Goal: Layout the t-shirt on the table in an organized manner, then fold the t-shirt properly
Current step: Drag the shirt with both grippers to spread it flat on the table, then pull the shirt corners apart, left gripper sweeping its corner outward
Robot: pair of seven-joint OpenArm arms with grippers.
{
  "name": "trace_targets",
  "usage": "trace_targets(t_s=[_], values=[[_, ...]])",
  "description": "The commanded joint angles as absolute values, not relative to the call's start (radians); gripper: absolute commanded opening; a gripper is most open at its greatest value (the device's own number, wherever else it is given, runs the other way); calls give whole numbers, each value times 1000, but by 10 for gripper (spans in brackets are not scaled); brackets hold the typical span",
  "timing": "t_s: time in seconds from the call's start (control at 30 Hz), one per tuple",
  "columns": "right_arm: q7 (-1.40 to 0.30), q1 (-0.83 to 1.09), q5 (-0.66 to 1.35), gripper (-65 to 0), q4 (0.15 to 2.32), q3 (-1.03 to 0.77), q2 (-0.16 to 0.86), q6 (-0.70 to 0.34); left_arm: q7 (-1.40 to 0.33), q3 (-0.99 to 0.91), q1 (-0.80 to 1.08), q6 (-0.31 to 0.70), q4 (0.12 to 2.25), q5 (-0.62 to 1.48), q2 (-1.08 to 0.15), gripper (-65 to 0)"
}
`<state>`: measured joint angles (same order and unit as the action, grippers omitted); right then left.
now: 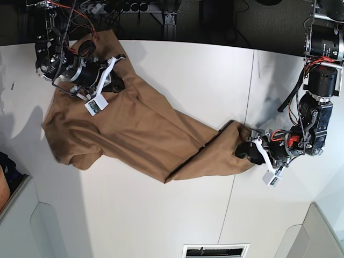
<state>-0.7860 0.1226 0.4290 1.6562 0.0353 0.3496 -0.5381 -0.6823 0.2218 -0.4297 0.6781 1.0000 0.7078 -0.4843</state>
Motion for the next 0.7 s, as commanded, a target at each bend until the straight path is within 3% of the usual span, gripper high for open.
trace_targets(t_s=[0.0, 0.27, 0.5, 0.67], values=[[-812, 124, 399, -650, 1662, 33, 376, -527, -662, 216, -463, 684, 1039, 724, -503, -199], [-811, 125, 404, -650, 1662, 32, 399, -527, -624, 215, -467, 649, 1081, 654, -489, -199], [-812, 125, 404, -650, 1662, 32, 399, -527, -472, 215, -466, 488, 1034, 479, -479, -199], [-807, 125, 404, -650, 1662, 32, 399, -527, -504, 215, -465, 508, 981, 502, -476, -199]])
